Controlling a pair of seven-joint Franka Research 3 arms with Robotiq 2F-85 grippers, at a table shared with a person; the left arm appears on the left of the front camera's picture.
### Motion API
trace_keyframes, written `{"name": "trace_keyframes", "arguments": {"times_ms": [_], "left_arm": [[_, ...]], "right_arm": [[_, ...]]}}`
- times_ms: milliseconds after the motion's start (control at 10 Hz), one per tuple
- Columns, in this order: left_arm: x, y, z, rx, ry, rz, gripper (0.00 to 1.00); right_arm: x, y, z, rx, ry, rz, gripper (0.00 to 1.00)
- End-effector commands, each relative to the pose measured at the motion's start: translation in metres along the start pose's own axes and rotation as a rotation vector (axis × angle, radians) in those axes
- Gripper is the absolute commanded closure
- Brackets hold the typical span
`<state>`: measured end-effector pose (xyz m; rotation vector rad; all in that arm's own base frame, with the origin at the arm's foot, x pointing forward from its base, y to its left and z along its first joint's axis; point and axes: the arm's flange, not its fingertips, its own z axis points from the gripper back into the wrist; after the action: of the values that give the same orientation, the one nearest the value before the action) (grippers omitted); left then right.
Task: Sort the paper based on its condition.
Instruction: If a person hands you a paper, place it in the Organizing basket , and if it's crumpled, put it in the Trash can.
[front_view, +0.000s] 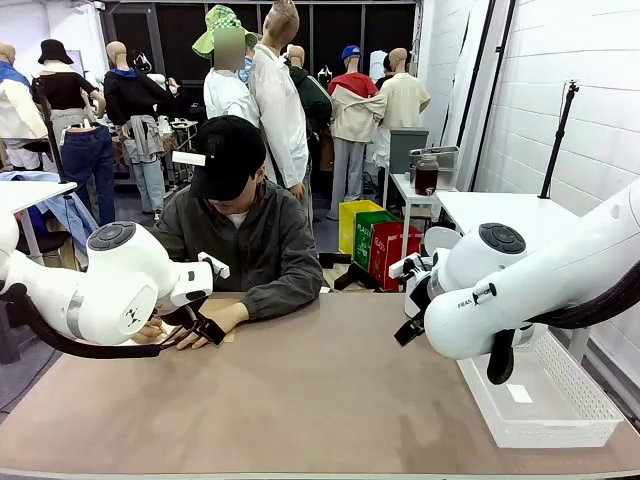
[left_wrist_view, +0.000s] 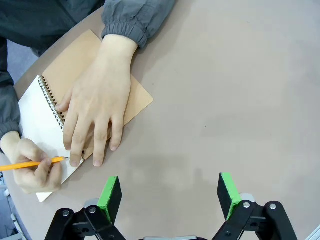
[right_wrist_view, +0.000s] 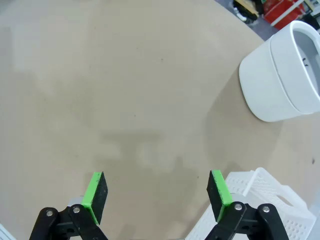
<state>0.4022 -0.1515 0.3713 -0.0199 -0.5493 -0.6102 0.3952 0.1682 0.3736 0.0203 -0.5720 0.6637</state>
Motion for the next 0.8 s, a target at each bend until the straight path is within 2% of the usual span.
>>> {"name": "trace_keyframes", "arguments": {"times_ms": [0, 700], "left_arm": [[-0.0003, 0.0011, 0.0, 0.0, 0.0, 0.003, 0.0], [-0.0003, 0.0011, 0.0, 0.0, 0.0, 0.003, 0.0]], "right_arm": [[0.0, -0.0001, 0.0, 0.0, 0.0, -0.001, 0.0], [0.0, -0.0001, 0.0, 0.0, 0.0, -0.001, 0.0]]}}
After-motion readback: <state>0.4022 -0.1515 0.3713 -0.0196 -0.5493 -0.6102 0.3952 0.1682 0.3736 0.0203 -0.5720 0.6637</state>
